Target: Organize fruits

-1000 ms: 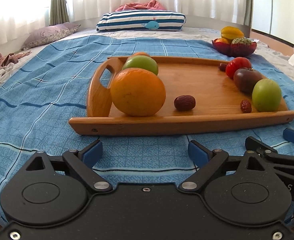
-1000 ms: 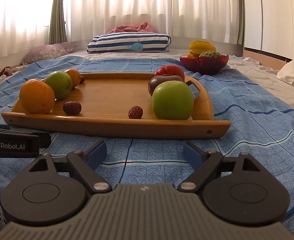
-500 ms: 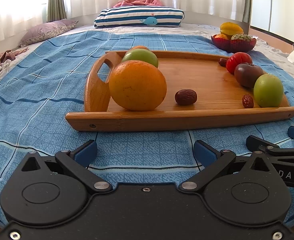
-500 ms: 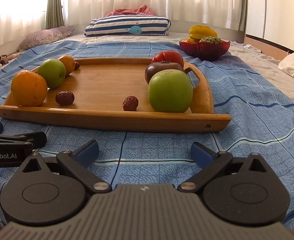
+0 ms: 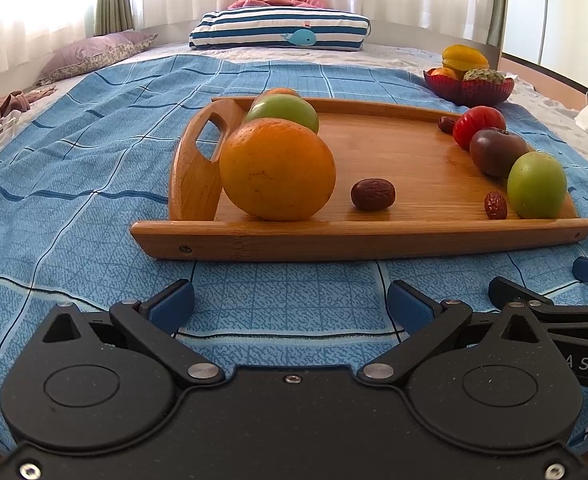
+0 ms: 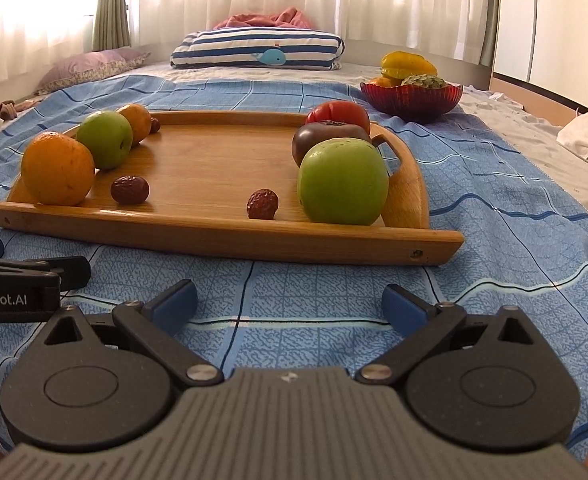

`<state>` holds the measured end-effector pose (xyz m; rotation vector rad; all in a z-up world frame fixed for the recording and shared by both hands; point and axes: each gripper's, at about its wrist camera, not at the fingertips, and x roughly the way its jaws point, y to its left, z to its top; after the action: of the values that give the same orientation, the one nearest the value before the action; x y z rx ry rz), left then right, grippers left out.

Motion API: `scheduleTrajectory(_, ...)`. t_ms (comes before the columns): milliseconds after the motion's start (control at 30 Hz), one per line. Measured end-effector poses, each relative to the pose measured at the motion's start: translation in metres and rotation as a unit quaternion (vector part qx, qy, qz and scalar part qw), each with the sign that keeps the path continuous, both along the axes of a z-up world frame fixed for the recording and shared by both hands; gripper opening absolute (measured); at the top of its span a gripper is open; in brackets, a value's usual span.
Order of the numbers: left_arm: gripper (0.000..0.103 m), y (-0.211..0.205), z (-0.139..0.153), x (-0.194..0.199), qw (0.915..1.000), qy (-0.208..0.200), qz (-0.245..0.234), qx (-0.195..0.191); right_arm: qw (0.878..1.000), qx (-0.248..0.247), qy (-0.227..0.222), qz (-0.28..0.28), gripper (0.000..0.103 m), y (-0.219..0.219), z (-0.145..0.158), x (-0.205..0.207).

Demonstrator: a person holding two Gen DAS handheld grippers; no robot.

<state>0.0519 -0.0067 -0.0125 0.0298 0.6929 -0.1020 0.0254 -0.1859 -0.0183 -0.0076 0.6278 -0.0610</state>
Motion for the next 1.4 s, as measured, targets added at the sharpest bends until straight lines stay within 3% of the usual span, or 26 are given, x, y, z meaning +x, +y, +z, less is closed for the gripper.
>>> scheduleTrajectory(1400, 0.103, 0.0005, -0.003, -0.0008, 1.0, -0.006, 0.003, 0.002, 1.0, -0.002, -0.001, 0.0, 0.103, 0.0007, -0.0004, -0.0006)
